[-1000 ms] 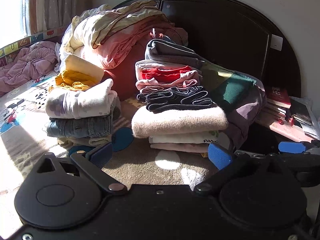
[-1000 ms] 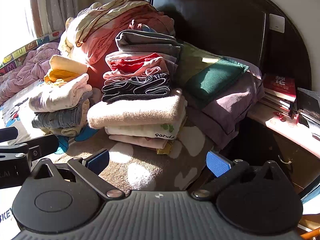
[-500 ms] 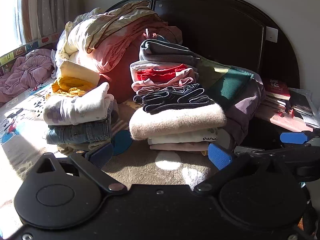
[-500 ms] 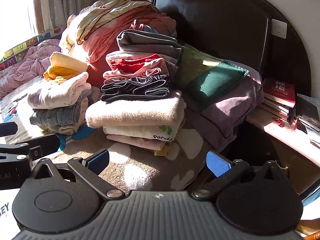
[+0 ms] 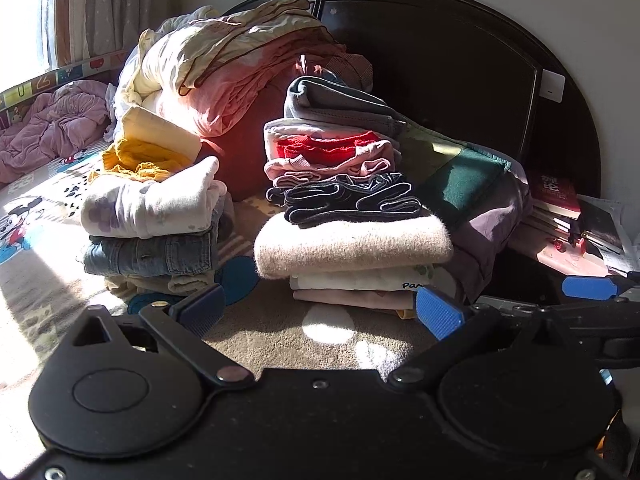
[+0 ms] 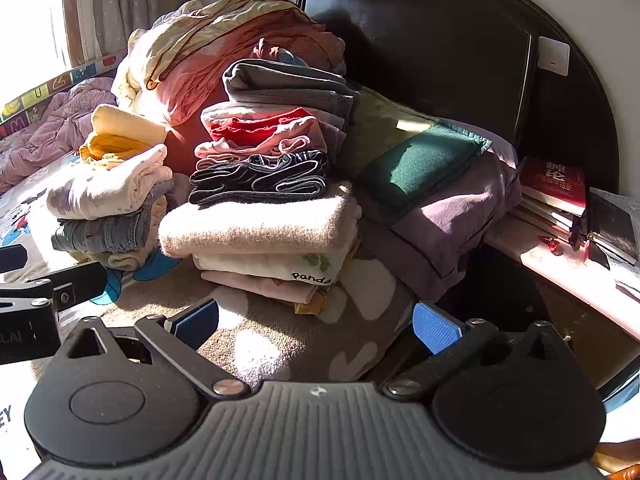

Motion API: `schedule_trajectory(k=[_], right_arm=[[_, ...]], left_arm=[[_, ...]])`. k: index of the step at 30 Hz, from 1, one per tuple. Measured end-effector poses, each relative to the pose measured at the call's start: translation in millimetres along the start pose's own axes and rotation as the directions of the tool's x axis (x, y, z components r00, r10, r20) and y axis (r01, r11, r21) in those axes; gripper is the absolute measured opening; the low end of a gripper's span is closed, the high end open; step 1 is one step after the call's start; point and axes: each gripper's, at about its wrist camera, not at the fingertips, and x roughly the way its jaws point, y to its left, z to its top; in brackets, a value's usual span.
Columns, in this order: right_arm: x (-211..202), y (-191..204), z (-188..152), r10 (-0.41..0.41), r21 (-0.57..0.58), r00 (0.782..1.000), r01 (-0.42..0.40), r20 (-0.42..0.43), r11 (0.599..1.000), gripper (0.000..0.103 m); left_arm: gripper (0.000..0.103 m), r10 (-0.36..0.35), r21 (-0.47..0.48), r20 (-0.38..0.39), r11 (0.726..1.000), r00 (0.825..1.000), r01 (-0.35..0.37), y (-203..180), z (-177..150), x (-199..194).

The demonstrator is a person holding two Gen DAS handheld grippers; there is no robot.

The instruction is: Fold clothes

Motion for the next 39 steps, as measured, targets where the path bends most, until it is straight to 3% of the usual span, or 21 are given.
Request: schedule_trajectory(k=[8,16,24,33,39], right_arm=[[-3.6,3.5,4.5,0.026,-0.01,0.999,-0.025,0.024,1.0,0.102],[-1.2,7.0,7.2,0.03,-0.034,0.999,-0.029,0.037,0.999,0.102],[10.0,4.4,15.0,0.034,-0.015,0.999,-0.034,0.037,0.999,0.102],[30.6,6.5,18.2,0.054,-0.039,0.998,-0.052,0.042,0.998,0.102],[51.7,2.6,20.8,0.038,-0.042,0.998,-0.036,0.042,0.998,0.102]], left_arm=[[0.103,0.036,0.027,0.004,0.999,0.999,-0.036,4.4,2.3,-0.9],[0.103,0.002,0.029,0.016,1.0,1.0,-0.002,7.4,2.8,10.6],[0.103,-0.109,-0.047,-0.003,0.993,0.994,0.109,21.4,6.1,29.0],[0.102,-0.055,-0.058,-0.016,0.997,0.998,0.054,30.7,9.3,57.9],[0.1,-0.063,-0.075,-0.03,0.995,0.998,0.061,42.9,6.4,90.2]])
